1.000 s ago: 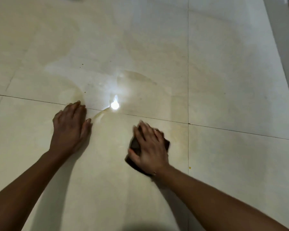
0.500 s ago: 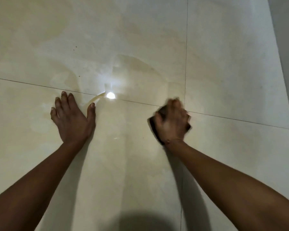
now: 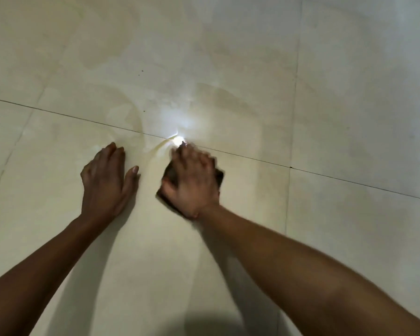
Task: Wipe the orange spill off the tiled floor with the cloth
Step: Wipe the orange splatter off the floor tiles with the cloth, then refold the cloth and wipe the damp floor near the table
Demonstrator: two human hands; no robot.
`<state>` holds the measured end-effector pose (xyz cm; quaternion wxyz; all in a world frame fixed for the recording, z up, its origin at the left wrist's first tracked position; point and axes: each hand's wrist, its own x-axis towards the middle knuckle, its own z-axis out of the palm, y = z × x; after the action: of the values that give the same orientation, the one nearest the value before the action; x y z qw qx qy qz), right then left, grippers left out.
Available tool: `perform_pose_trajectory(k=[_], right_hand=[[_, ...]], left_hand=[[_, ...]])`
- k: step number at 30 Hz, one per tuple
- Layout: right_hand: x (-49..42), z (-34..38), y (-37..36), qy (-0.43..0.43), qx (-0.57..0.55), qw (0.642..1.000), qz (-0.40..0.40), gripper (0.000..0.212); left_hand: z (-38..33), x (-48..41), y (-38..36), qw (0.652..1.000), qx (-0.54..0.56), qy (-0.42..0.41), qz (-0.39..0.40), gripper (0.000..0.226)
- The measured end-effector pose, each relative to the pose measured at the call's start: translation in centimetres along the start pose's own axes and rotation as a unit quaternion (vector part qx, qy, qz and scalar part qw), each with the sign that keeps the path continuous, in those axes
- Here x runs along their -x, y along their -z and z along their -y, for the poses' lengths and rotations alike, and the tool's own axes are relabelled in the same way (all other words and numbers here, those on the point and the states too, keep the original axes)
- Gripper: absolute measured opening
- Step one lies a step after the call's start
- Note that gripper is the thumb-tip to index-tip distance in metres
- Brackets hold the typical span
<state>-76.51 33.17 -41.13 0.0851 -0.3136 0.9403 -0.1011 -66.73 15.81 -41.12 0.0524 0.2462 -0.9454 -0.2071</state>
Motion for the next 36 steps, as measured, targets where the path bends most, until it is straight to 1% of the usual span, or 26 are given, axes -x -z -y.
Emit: perform_pose_trajectory(k=[2, 4, 5, 6, 8, 9, 10, 11, 13, 15, 16, 18, 21, 23, 24, 25, 26, 27, 28, 29, 31, 32, 33, 34, 35, 36], right_hand=[[4.9, 1.5, -0.9, 0.115, -0.011, 0.992, 0.050, 0.076], [9.4, -1.5, 0.1, 0.163, -0.021, 0.984, 0.071, 0.076], [9.8, -3.7, 0.6, 0.170, -0.019, 0.983, 0.062, 0.075], [8.9, -5.8, 1.0, 0.154, -0.014, 0.987, 0.049, 0.075], [3.9, -7.0, 1.6, 0.061, 0.000, 0.998, 0.023, 0.073], [0.6, -6.3, 1.7, 0.002, 0.009, 1.000, 0.005, 0.072], [-2.4, -4.6, 1.7, -0.034, 0.016, 0.999, -0.003, 0.072], [-4.4, -2.6, 1.5, -0.040, 0.020, 0.999, -0.001, 0.073], [-5.0, 1.0, 0.2, 0.035, 0.013, 0.999, 0.022, 0.075], [-1.2, 2.7, -0.7, 0.153, -0.003, 0.987, 0.053, 0.072], [1.3, 2.5, -0.9, 0.195, -0.010, 0.979, 0.065, 0.067], [4.5, 0.5, -0.8, 0.252, -0.027, 0.964, 0.078, 0.058], [4.6, -3.5, -0.5, 0.334, -0.034, 0.939, 0.073, 0.048], [3.3, -5.4, 0.2, 0.346, -0.055, 0.934, 0.077, 0.042], [2.7, -5.8, 0.7, 0.319, -0.085, 0.941, 0.078, 0.038], [2.3, -6.1, 1.8, 0.256, -0.132, 0.954, 0.083, 0.032], [1.8, -6.0, 2.8, 0.159, -0.196, 0.963, 0.094, 0.026], [1.6, -6.0, 4.3, 0.053, -0.261, 0.959, 0.095, 0.023], [1.3, -5.9, 6.0, -0.045, -0.319, 0.943, 0.084, 0.021], [1.0, -5.9, 7.7, -0.131, -0.376, 0.915, 0.068, 0.021], [0.9, -5.5, 11.6, -0.257, -0.464, 0.845, 0.069, 0.026], [1.0, -5.1, 14.3, -0.298, -0.488, 0.816, 0.080, 0.031], [1.2, -4.5, 16.6, -0.318, -0.494, 0.803, 0.095, 0.036], [1.6, -3.9, 18.7, -0.328, -0.497, 0.796, 0.110, 0.039], [2.2, -3.2, 21.6, -0.331, -0.492, 0.796, 0.121, 0.042], [2.7, -2.5, 23.9, -0.331, -0.491, 0.795, 0.128, 0.046]], left_hand=[[2.0, 0.6, 0.6, 1.000, -0.016, 0.018, 0.001, 0.059], [3.1, 1.3, 0.6, 0.999, -0.030, 0.010, 0.017, 0.063], [3.2, 1.5, 0.5, 0.999, -0.034, 0.008, 0.022, 0.064], [3.1, 1.6, 0.2, 0.999, -0.038, 0.009, 0.022, 0.064], [3.0, 1.7, 0.0, 0.999, -0.042, 0.015, 0.019, 0.062], [2.9, 1.7, 0.0, 0.999, -0.044, 0.016, 0.015, 0.061], [3.1, 1.7, -0.1, 0.999, -0.043, 0.015, 0.010, 0.060], [3.3, 1.8, -0.1, 0.999, -0.043, 0.013, 0.007, 0.059], [3.4, 1.8, -0.2, 0.999, -0.040, 0.011, 0.003, 0.058], [3.6, 1.7, -0.1, 0.999, -0.045, 0.015, 0.007, 0.058], [3.6, 1.8, 0.0, 0.999, -0.050, 0.017, 0.009, 0.058], [3.4, 1.7, 0.2, 0.998, -0.056, 0.024, 0.015, 0.059], [3.1, 1.9, 0.2, 0.997, -0.059, 0.034, 0.027, 0.060], [3.2, 1.9, -0.1, 0.997, -0.061, 0.037, 0.033, 0.061], [3.3, 1.7, -0.1, 0.996, -0.060, 0.045, 0.042, 0.064], [3.0, 1.3, 0.1, 0.995, -0.059, 0.057, 0.058, 0.067], [2.9, 1.0, 0.3, 0.992, -0.064, 0.072, 0.079, 0.070], [1.9, 0.8, 1.0, 0.989, -0.075, 0.085, 0.091, 0.072], [0.6, 1.0, 1.7, 0.988, -0.076, 0.093, 0.100, 0.071], [-1.4, 1.2, 2.5, 0.988, -0.060, 0.104, 0.098, 0.066], [-6.6, 2.2, 5.0, 0.979, 0.068, 0.155, 0.109, 0.048], [-9.8, 2.4, 7.3, 0.959, 0.163, 0.195, 0.128, 0.039], [-12.9, 2.6, 9.4, 0.919, 0.261, 0.246, 0.165, 0.031], [-15.8, 2.7, 11.6, 0.861, 0.358, 0.299, 0.204, 0.029], [-18.7, 2.8, 14.5, 0.808, 0.423, 0.333, 0.239, 0.032], [-20.8, 2.9, 16.8, 0.777, 0.456, 0.339, 0.270, 0.036]])
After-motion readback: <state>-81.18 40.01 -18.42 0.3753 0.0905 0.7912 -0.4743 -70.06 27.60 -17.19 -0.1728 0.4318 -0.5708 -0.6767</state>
